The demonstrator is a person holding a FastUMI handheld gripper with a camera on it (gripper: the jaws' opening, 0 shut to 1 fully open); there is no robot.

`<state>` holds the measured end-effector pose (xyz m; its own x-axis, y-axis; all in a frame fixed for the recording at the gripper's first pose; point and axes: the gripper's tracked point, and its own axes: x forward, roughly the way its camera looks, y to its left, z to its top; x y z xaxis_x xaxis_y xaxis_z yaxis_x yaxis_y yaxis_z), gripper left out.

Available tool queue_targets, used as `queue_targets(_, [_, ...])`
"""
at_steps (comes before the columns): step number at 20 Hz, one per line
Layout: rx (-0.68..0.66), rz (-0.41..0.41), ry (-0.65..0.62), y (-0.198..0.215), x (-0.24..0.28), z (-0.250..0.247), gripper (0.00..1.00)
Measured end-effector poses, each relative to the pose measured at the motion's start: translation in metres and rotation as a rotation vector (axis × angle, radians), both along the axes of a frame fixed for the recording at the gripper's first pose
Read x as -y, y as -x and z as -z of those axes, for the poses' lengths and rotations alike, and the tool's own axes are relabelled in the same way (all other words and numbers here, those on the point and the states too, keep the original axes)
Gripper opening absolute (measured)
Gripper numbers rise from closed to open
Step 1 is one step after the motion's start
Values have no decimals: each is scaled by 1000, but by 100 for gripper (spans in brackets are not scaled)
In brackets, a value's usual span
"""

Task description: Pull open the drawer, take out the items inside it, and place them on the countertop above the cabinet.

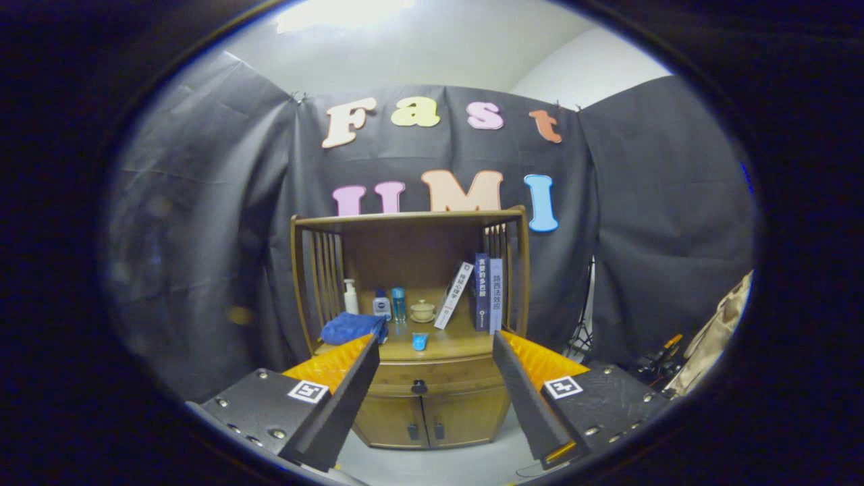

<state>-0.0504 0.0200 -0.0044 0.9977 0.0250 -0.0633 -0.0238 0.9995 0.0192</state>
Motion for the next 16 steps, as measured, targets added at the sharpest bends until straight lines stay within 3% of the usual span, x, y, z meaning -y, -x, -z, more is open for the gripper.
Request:
queue_targets(8, [-58,7,20,3,4,49,100])
queue_targets(16, [-7,25,12,4,10,27,100])
